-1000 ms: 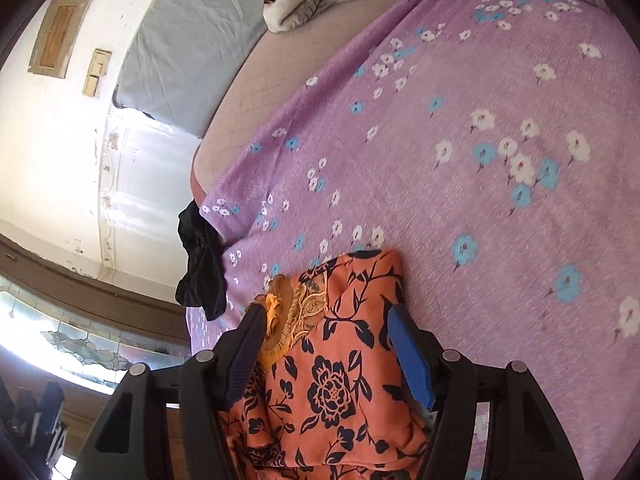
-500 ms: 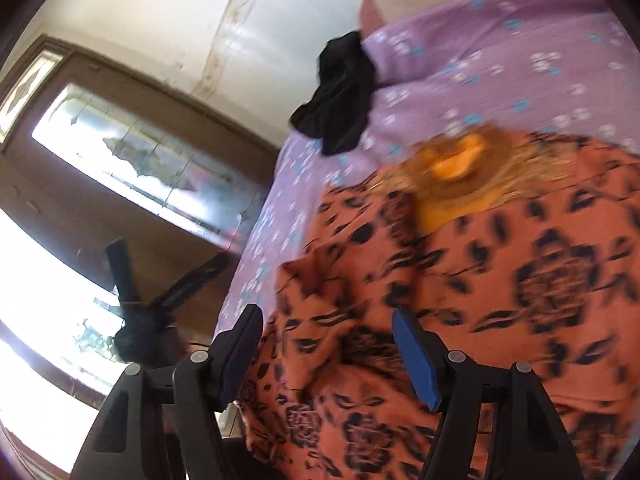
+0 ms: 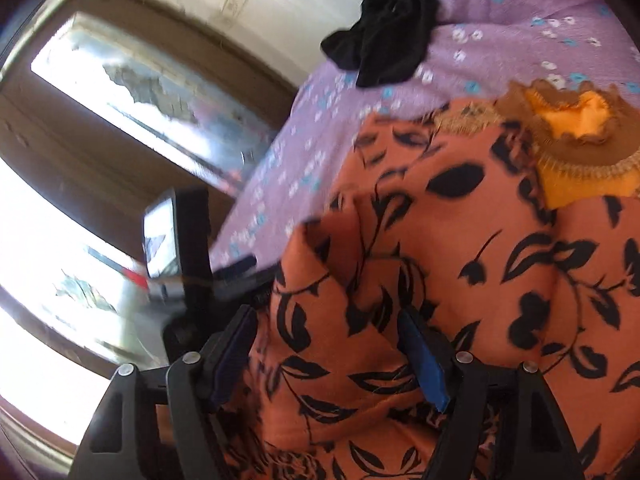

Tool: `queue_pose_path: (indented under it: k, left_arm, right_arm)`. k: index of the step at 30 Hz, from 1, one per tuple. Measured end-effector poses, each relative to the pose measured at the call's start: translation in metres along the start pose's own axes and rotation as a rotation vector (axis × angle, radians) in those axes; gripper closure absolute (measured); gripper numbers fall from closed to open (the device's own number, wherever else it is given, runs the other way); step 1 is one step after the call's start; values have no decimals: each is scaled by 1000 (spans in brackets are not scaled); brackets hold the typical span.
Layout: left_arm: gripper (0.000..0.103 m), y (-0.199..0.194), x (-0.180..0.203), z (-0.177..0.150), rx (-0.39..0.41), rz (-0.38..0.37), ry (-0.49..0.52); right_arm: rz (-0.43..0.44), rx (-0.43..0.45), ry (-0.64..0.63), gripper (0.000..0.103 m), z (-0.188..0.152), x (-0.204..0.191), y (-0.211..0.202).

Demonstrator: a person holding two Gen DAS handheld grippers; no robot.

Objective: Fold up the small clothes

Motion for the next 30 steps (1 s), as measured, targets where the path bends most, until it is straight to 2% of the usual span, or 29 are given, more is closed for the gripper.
queue_pose_path:
  k: [1, 3, 4, 5, 8, 12, 14, 16, 17, 20, 22, 24, 26, 28, 30]
  left_arm:
    - [20, 2, -2, 0, -4, 3, -2]
    - [20, 1, -2, 0, -12, 16, -4]
    - [20, 2, -2, 0, -18, 17, -11]
    - [20, 2, -2, 0, -20, 17, -19]
    - [20, -5, -2, 5, 7, -1, -55]
    - [20, -28, -2, 19, 106, -12, -86]
    - [20, -39, 0, 25, 153, -4, -87]
    - [20, -48, 5, 29, 187, -3, -76]
    - [20, -52, 10, 30, 203, -11, -66]
    - [20, -61, 29, 33, 239, -25, -9]
    - [20, -61, 42, 33, 246, -14, 42]
    - [20, -59, 53, 31, 236, -16, 74]
    - [20, -56, 62, 29, 215, -22, 90]
    - [20, -53, 68, 27, 202, -14, 97]
    - [20, -52, 74, 27, 201, -12, 105]
  right_arm:
    - [-12, -10, -24, 31, -4, -1, 2]
    - [13, -24, -91, 59, -11, -12, -1]
    - [18, -27, -121, 83, -14, -17, -5]
    - [-6, -11, -145, 87, -14, -20, -8]
    - [-24, 49, -176, 92, -12, -29, -30]
    - [-31, 222, -149, 92, 13, -20, -99]
    - [-54, 318, -102, 92, 30, 1, -140]
    - [-138, 400, -44, 92, 47, 36, -178]
    - [-192, 410, -13, 92, 51, 57, -193]
    - [-414, 338, 152, 88, 46, 142, -220]
    - [-545, 223, 256, 87, 30, 193, -229]
    - [-717, 120, 351, 87, 10, 239, -243]
    - [-854, 101, 423, 87, -7, 273, -263]
    - [-873, 141, 466, 87, -12, 285, -280]
    - [-806, 217, 445, 87, -1, 274, -289]
Point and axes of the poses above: each gripper's, at about its wrist camera, not at the fingertips, and y roughly the way its jaws point, x to its right, z to its top, the point moved 10 cm from there along y, roughly the way its jaws point, and after that the axes turned 6 degrees about y, right-handed, at the moved point
